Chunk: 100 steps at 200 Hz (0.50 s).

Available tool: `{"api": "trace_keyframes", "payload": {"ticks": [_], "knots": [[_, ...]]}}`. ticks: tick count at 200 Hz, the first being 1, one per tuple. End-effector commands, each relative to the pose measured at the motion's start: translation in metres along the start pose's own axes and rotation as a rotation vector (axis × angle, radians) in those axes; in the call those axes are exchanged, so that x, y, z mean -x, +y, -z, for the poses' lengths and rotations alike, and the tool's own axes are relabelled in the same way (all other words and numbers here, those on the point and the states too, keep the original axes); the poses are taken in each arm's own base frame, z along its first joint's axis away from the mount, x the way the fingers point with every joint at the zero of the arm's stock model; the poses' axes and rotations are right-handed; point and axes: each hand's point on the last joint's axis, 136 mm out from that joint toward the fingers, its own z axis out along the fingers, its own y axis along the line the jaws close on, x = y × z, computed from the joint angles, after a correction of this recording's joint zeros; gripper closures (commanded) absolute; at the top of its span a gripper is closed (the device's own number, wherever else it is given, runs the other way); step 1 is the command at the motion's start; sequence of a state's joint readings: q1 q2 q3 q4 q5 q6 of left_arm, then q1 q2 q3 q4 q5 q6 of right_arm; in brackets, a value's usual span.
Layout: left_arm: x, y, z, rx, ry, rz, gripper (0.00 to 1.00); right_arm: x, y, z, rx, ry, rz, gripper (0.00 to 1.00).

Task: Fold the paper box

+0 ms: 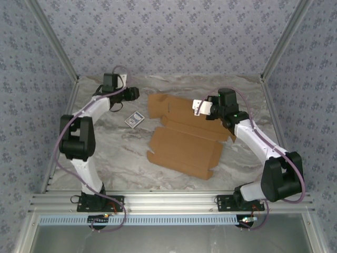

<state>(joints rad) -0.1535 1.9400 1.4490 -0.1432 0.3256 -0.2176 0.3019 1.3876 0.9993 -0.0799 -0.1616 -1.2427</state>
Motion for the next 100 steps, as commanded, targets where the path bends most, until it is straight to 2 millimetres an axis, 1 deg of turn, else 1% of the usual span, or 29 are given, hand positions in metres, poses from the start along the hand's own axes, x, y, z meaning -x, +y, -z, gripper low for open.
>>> {"api": "trace_keyframes", "payload": {"ticks": [1, 16, 36, 62, 100], "knots": [[-0.027, -0.011, -0.025, -0.088, 0.153, 0.003, 0.44, 0.005, -0.006, -0.004, -0.043, -0.012, 0.059, 1.00], [-0.032, -0.025, -0.036, -0.163, 0.180, -0.009, 0.45, 0.007, -0.007, -0.005, -0.054, -0.010, 0.073, 1.00], [-0.038, -0.047, -0.041, -0.262, 0.208, -0.044, 0.45, 0.008, -0.008, -0.005, -0.068, -0.001, 0.102, 1.00], [-0.045, -0.069, -0.035, -0.360, 0.225, -0.075, 0.45, 0.007, -0.009, -0.007, -0.097, 0.011, 0.144, 1.00], [-0.062, -0.083, -0.027, -0.394, 0.229, -0.136, 0.46, 0.009, -0.008, -0.008, -0.150, 0.008, 0.204, 1.00]]}}
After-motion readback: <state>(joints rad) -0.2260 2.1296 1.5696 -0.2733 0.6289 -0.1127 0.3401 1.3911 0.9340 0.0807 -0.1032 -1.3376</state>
